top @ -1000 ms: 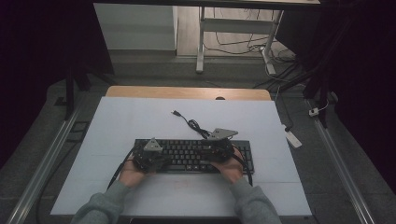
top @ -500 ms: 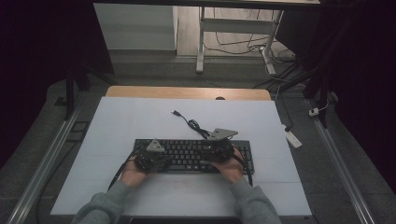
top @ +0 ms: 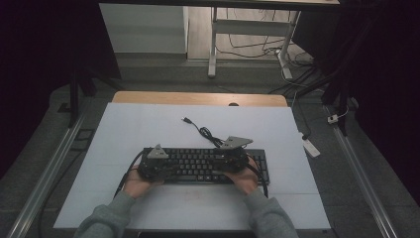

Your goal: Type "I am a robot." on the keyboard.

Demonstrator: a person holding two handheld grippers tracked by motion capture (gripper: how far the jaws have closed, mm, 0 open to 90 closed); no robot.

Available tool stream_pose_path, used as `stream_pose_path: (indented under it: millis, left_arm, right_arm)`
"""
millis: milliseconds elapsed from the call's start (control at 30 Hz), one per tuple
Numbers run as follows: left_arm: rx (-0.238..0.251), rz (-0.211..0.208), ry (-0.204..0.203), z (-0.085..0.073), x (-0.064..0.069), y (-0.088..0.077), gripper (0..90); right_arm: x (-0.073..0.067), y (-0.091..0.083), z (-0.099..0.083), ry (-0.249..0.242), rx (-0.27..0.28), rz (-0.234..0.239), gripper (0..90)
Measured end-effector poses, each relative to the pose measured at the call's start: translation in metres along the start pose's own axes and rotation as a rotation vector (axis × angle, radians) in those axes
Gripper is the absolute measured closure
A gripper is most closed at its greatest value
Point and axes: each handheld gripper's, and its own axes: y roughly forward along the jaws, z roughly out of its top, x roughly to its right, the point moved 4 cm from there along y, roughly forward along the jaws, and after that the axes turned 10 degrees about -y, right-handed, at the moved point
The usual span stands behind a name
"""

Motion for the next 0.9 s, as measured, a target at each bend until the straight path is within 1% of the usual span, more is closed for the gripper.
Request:
stream_pose_path:
  millis: [167,300,433,567,900]
  left_arm:
    - [0.029,0.033,-0.038,0.001,-0.010,-0.012,47.2]
    - [0.051,0.049,-0.087,0.001,-0.019,-0.020,37.4]
    - [0.056,0.055,-0.113,0.000,-0.025,-0.024,31.8]
    - [0.058,0.057,-0.111,0.000,-0.026,-0.025,26.4]
    - [0.052,0.054,-0.115,-0.001,-0.029,-0.025,23.9]
  right_arm:
    - [0.000,0.000,0.000,-0.001,-0.002,0.001,56.3]
    - [0.000,0.000,-0.001,-0.001,-0.007,0.000,56.2]
    - [0.001,0.000,-0.001,0.001,-0.003,0.000,56.1]
    - [0.001,-0.001,0.000,0.004,0.003,-0.001,56.0]
    - [-0.001,0.000,0.001,-0.001,0.005,-0.003,54.0]
